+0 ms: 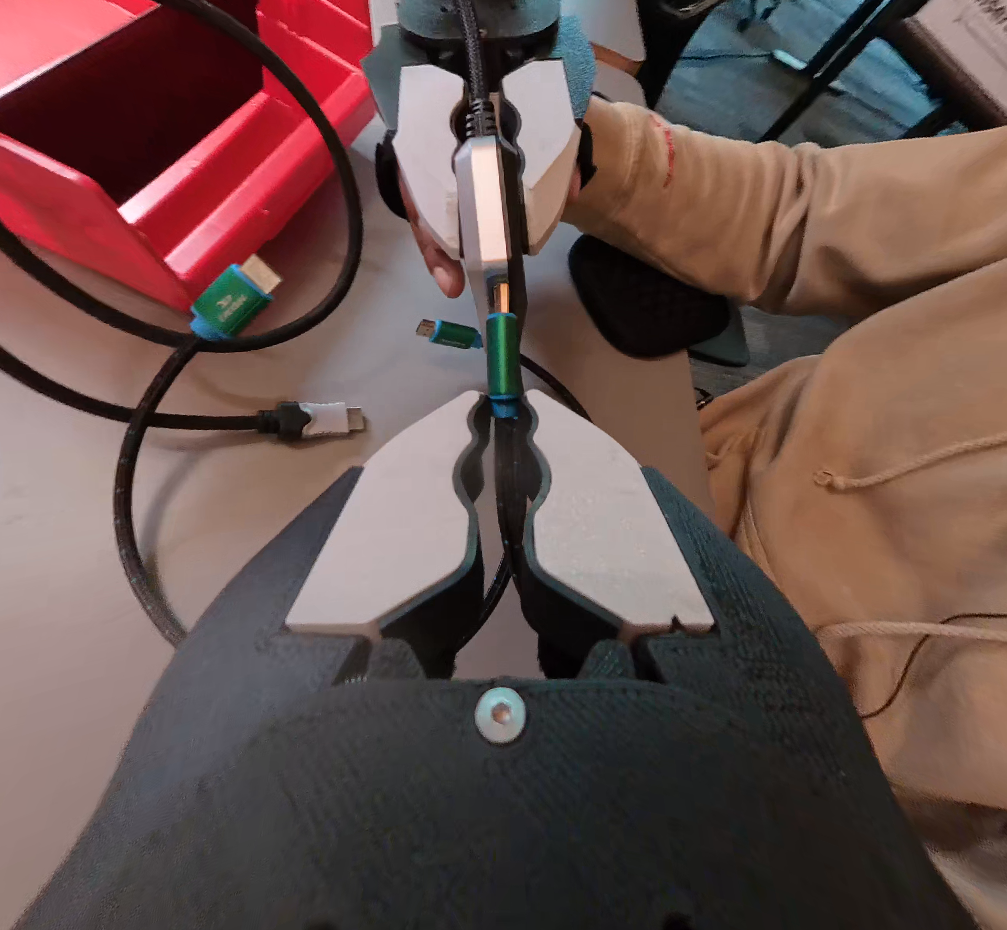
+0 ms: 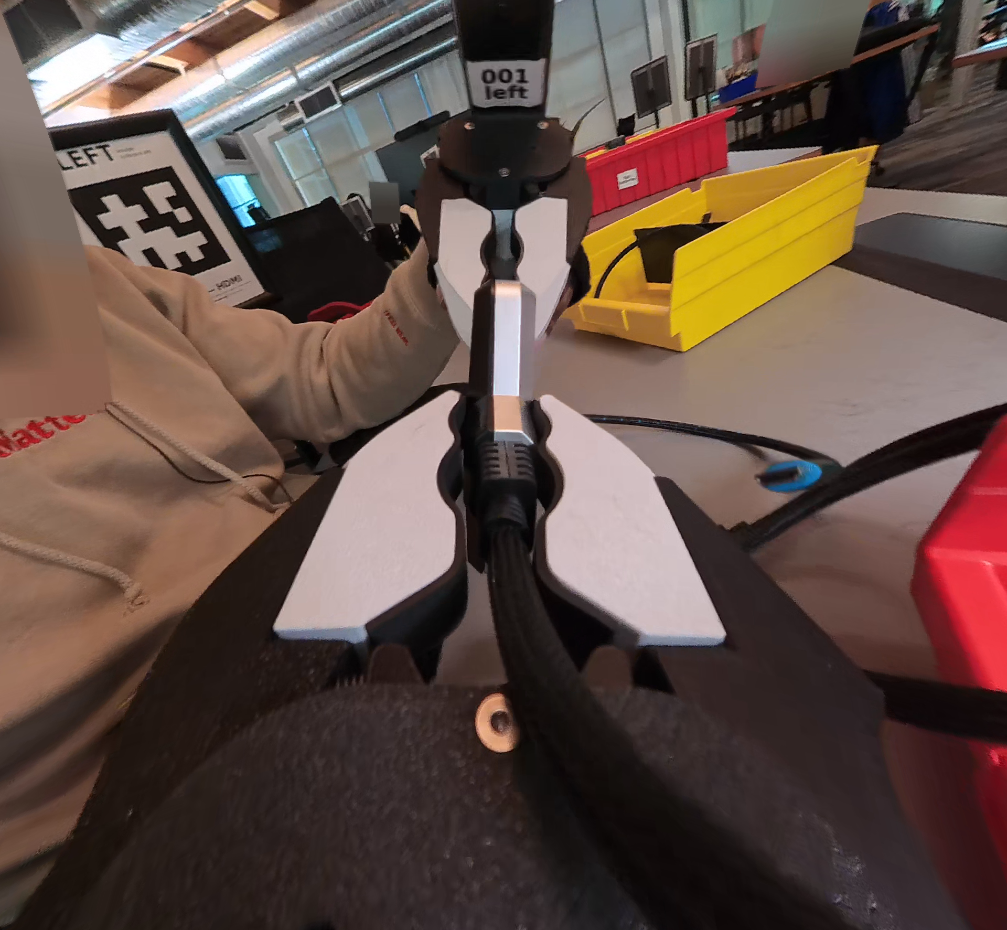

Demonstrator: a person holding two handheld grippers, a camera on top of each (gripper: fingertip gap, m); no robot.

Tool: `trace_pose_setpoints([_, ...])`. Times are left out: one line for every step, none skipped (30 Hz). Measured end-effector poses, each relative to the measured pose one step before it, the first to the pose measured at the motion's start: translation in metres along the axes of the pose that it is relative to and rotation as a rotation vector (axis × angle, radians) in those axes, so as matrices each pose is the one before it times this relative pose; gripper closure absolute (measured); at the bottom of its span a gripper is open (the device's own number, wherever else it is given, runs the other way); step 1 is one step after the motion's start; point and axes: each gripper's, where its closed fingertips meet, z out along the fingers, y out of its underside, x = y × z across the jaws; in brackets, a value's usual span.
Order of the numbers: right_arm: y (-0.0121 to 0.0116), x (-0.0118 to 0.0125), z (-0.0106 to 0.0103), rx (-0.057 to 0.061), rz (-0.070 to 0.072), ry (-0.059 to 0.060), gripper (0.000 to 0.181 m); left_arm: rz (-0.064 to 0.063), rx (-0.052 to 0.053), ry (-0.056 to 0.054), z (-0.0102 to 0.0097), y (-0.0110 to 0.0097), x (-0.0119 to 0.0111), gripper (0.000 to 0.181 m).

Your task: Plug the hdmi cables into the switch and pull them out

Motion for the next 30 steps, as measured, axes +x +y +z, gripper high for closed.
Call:
trace_pose_setpoints([0.00006, -0.00242, -0.00011, -0.0027, -0.0072, -0.0127, 0.159, -0.0051, 0.0068, 0.0298, 0.00006, 0.00002, 0.00247, 0.171])
trace_pose_setpoints([0.00045, -0.00180, 0.00046, -0.0065, -0.0044, -0.0095, 0.159, -0.0084, 0.0003, 0.0301, 0.00030, 0.00131, 0.00208, 0.171])
trace_pose_setpoints([0.00215, -0.00093, 0.00123, -0.0180, -0.0070, -0.0034, 0.159, -0.0034, -0.0150, 0.0202, 0.00127, 0.00375, 0.00085, 0.171])
trace_pose_setpoints([0.00360, 0.00035, 0.00151, -0.0275, -0.0080, 0.0072, 0.159, 0.0058, -0.0224, 0.0033, 0.00190, 0.00474, -0.00060, 0.171])
trace_pose_setpoints([0.00376, 0.00067, 0.00123, -0.0282, -0.0081, 0.0090, 0.159, 0.0077, -0.0221, -0.0007, 0.00213, 0.00430, -0.00060, 0.171])
trace_pose_setpoints([0.00272, -0.00055, 0.00067, -0.0182, -0.0041, -0.0009, 0.159, 0.0084, -0.0136, 0.0046, 0.00190, 0.00229, 0.00054, 0.171])
trace_pose_setpoints([0.00183, -0.00118, -0.00030, -0.0139, 0.0034, -0.0080, 0.159, 0.0076, -0.0018, 0.0079, 0.00110, 0.00018, 0.00118, 0.171])
trace_pose_setpoints([0.00085, -0.00164, -0.00100, -0.0127, 0.0011, -0.0110, 0.159, 0.0020, 0.0079, 0.0110, 0.00059, -0.00150, 0.00125, 0.171])
trace_pose_setpoints([-0.00062, -0.00147, -0.00160, -0.0073, -0.0030, -0.0069, 0.159, -0.0033, 0.0107, 0.0100, 0.00054, -0.00179, 0.00075, 0.171])
trace_pose_setpoints([-0.00054, -0.00053, -0.00143, -0.0103, -0.0034, 0.0007, 0.159, -0.0029, 0.0072, 0.0030, 0.00077, -0.00121, -0.00032, 0.171])
trace_pose_setpoints([-0.00011, 0.00057, -0.00109, -0.0102, -0.0031, 0.0083, 0.159, -0.0035, 0.0054, -0.0030, 0.00048, -0.00069, -0.00125, 0.171])
trace_pose_setpoints([0.00043, 0.00089, -0.00072, -0.0081, -0.0010, 0.0088, 0.159, -0.0023, 0.0023, 0.0003, 0.00052, 0.00007, -0.00088, 0.171])
trace_pose_setpoints([0.00088, -0.00017, -0.00010, -0.0066, -0.0001, 0.0002, 0.159, -0.0011, 0.0001, 0.0067, 0.00078, 0.00049, 0.00017, 0.171])
trace_pose_setpoints([0.00112, -0.00021, -0.00009, -0.0065, 0.0018, -0.0005, 0.159, 0.0011, -0.0041, 0.0037, 0.00113, 0.00096, -0.00015, 0.171])
trace_pose_setpoints([0.00122, 0.00046, -0.00017, -0.0069, 0.0014, 0.0028, 0.159, 0.0033, -0.0012, -0.0004, 0.00108, 0.00041, -0.00050, 0.171])
trace_pose_setpoints([0.00036, 0.00034, -0.00072, -0.0006, 0.0026, 0.0010, 0.159, 0.0040, 0.0091, 0.0002, 0.00031, -0.00117, -0.00041, 0.171])
trace_pose_setpoints([-0.00076, 0.00073, -0.00115, 0.0063, 0.0028, 0.0034, 0.159, -0.0017, 0.0186, 0.0037, -0.00058, -0.00230, -0.00042, 0.171])
trace_pose_setpoints([-0.00119, 0.00055, -0.00111, 0.0059, 0.0018, 0.0031, 0.159, -0.0098, 0.0187, 0.0095, -0.00095, -0.00216, -0.00041, 0.171])
trace_pose_setpoints([-0.00078, 0.00031, -0.00078, 0.0008, -0.0037, 0.0046, 0.159, -0.0066, 0.0134, 0.0055, -0.00034, -0.00104, -0.00097, 0.171])
trace_pose_setpoints([0.00010, 0.00094, -0.00043, -0.0036, -0.0043, 0.0085, 0.159, -0.0011, 0.0041, 0.0009, 0.00039, 0.00028, -0.00106, 0.171])
trace_pose_setpoints([0.00079, 0.00092, -0.00022, -0.0061, -0.0056, 0.0076, 0.159, 0.0001, -0.0020, -0.0031, 0.00086, 0.00088, -0.00120, 0.171])
trace_pose_setpoints([0.00091, 0.00122, -0.00027, -0.0032, -0.0017, 0.0075, 0.159, 0.0011, 0.0002, -0.0034, 0.00058, 0.00028, -0.00098, 0.171])
trace_pose_setpoints([0.00064, 0.00087, -0.00047, -0.0035, -0.0010, 0.0046, 0.159, -0.0026, 0.0058, 0.0042, 0.00035, -0.00054, 0.00010, 0.171])
trace_pose_setpoints([0.00181, 0.00064, -0.00018, -0.0148, -0.0075, 0.0072, 0.159, -0.0078, 0.0046, 0.0085, 0.00004, -0.00062, 0.00061, 0.171])
trace_pose_setpoints([0.00179, -0.00042, 0.00046, -0.0142, -0.0068, 0.0014, 0.159, -0.0087, -0.0172, -0.0016, 0.00076, 0.00242, -0.00027, 0.171])
trace_pose_setpoints([0.00204, -0.00117, 0.00154, -0.0165, -0.0053, -0.0037, 0.159, -0.0057, -0.0382, -0.0044, 0.00199, 0.00496, 0.00002, 0.171])
trace_pose_setpoints([0.00359, -0.00084, 0.00236, -0.0231, -0.0061, -0.0033, 0.159, 0.0034, -0.0386, -0.0105, 0.00218, 0.00498, -0.00020, 0.171])
trace_pose_setpoints([0.00242, -0.00008, 0.00145, -0.0109, 0.0039, -0.0041, 0.159, 0.0041, -0.0145, -0.0106, 0.00136, 0.00180, -0.00059, 0.171])
trace_pose_setpoints([-0.00076, 0.00094, -0.00030, 0.0126, 0.0100, -0.0032, 0.159, -0.0033, 0.0176, -0.0021, -0.00064, -0.00207, -0.00074, 0.171])
trace_pose_setpoints([-0.00268, 0.00128, -0.00174, 0.0251, 0.0088, -0.0006, 0.159, -0.0088, 0.0359, 0.0056, -0.00242, -0.00450, -0.00088, 0.171])
